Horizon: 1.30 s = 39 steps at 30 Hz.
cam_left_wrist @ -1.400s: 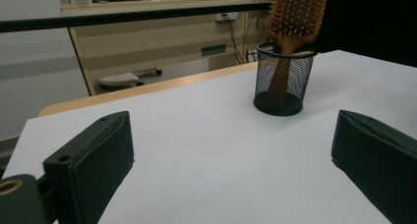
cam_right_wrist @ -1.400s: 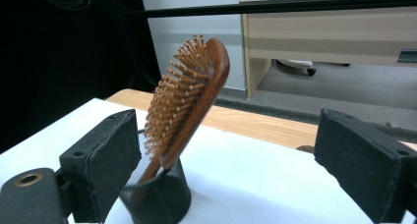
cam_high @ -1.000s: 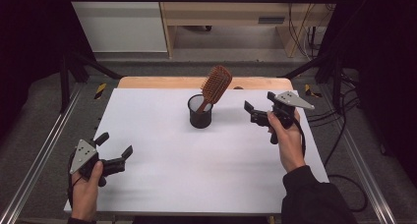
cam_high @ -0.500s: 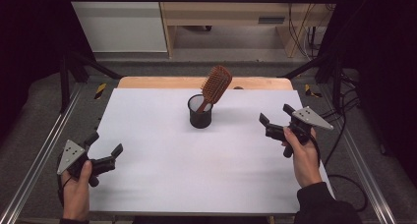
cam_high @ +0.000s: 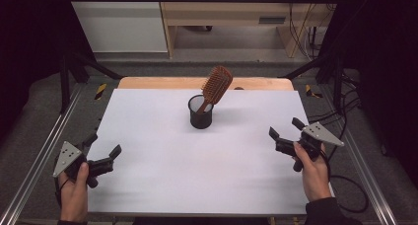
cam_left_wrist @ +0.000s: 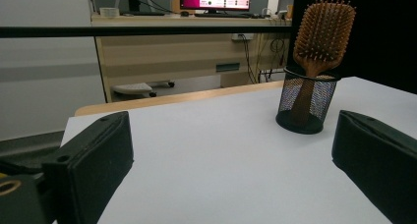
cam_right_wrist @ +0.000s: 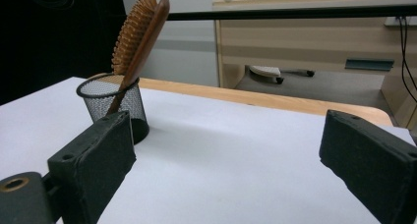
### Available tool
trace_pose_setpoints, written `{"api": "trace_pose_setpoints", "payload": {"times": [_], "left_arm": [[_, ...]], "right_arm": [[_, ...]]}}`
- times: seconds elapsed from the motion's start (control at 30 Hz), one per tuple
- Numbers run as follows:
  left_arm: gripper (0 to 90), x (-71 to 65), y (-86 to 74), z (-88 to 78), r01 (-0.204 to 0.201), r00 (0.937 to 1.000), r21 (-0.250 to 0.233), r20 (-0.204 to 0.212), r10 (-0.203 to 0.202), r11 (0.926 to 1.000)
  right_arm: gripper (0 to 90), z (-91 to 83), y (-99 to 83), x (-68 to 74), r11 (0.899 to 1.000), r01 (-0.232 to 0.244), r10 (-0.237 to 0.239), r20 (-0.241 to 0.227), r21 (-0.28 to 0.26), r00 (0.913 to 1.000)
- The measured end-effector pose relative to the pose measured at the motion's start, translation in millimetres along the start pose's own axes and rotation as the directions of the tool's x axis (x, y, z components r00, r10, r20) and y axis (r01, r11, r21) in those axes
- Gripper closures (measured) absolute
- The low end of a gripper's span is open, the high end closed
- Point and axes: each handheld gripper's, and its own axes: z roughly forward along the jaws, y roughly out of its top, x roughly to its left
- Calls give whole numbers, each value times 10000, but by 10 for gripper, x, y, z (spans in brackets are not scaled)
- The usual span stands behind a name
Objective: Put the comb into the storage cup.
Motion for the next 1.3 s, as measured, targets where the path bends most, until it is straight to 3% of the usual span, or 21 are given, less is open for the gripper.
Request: {"api": "trace_pose_setpoints", "payload": {"times": [0.47, 0.77, 1.3], "left_arm": [[23, -26, -2, 0, -19, 9999, 30, 127, 19, 10000], [22, -77, -8, -7, -89, 9990, 49, 442, 87, 9999], [23, -117, -11, -37, -65, 9983, -49, 583, 68, 10000]], "right_arm": [[48, -200, -226, -68, 9997, 28, -23, 212, -234, 9998], [40, -255, -355, -23, 9998, 114, -115, -83, -164, 9999], [40, -267, -498, 50, 9989, 348, -358, -306, -322, 9989]]}}
